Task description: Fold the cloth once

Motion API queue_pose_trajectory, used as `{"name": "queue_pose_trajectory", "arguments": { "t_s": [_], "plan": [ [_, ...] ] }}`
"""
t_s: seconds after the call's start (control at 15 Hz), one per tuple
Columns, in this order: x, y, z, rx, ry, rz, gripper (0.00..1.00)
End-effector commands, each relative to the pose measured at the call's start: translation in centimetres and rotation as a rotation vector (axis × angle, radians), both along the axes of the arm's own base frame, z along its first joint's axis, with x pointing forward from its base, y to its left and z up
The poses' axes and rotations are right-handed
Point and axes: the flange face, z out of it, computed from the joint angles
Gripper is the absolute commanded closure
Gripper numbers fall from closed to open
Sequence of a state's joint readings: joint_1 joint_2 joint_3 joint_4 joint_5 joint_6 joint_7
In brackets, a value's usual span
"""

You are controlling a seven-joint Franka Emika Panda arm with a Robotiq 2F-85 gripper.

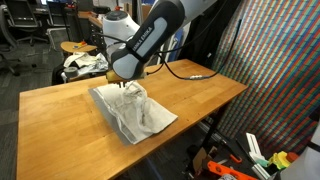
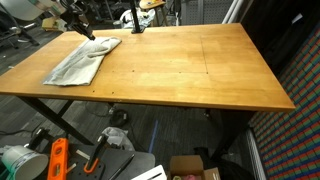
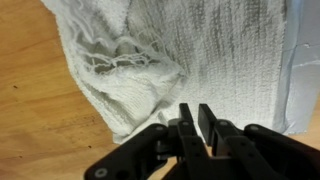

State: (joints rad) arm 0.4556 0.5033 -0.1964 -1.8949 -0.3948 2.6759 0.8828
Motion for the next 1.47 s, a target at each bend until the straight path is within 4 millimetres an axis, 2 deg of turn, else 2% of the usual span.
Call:
{"name": "queue_pose_trajectory", "arguments": {
  "t_s": [0.0, 0.33, 0.47, 0.73, 0.8, 0.93, 1.27, 1.4],
  "plan": [
    [0.5, 0.2, 0.7, -0.022, -0.038, -0.019, 0.50],
    [0.6, 0.2, -0.7, -0.086, -0.041, -0.039, 0.12],
    [0.7, 0.1, -1.7, -0.095, -0.030, -0.048, 0.00],
    [1.1, -0.1, -2.7, -0.111, -0.026, -0.062, 0.00],
    [1.2, -0.2, -2.8, -0.115, -0.025, -0.065, 0.25],
    [1.4, -0.4, -3.0, -0.122, -0.028, -0.069, 0.28],
    [2.1, -1.2, -3.1, -0.130, -0.022, -0.088, 0.68],
    [2.3, -1.7, -3.5, -0.139, -0.017, -0.098, 0.81]
  ]
}}
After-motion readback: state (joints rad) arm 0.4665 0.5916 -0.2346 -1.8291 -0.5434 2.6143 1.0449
